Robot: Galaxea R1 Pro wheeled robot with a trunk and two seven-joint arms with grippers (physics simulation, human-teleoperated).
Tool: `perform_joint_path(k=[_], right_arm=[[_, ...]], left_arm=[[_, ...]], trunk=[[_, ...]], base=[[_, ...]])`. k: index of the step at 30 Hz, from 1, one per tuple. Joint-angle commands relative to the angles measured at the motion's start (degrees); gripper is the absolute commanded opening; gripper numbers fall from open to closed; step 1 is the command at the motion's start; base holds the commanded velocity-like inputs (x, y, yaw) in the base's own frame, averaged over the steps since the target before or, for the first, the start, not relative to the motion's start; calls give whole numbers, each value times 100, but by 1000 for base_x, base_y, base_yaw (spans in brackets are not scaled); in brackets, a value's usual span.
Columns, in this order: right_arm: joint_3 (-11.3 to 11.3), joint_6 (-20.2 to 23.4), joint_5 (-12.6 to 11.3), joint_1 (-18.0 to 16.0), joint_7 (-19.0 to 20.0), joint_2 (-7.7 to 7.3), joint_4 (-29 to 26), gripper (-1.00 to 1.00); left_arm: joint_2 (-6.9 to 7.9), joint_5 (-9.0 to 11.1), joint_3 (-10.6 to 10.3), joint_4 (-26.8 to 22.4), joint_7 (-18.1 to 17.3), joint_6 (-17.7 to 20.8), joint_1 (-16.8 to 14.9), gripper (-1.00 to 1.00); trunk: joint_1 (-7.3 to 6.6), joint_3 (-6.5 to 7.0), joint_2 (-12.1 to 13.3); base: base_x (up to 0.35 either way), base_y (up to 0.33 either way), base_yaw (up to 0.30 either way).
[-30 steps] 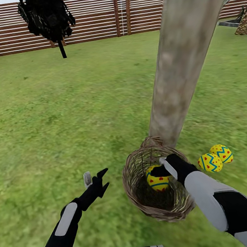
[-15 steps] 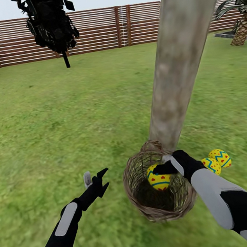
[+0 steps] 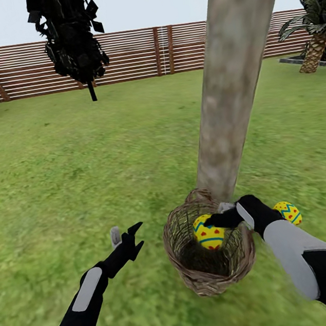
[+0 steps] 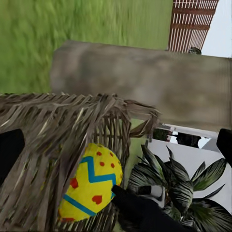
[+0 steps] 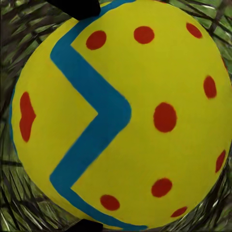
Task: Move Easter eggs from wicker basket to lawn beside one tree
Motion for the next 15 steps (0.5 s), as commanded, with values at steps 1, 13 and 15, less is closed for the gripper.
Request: perform_joint_path(k=[1, 13, 15], right_arm=[[-31, 39, 0, -1, 245, -91, -94, -100], [-30, 279, 6, -1, 3110, -1129, -206, -100], [-30, 340, 8, -1, 3834, -1332, -257, -100]], left_arm=[[-4, 23, 11, 2, -3, 36, -3, 100], [-8, 16, 3, -15, -23, 29, -3, 100], [-13, 15, -1, -12, -43, 14, -3, 100]], trunk=[[-3, 18, 0], [-29, 240, 14], [-29, 240, 14]], base=[[0, 0, 0], [-142, 0, 0], [-1, 0, 0]])
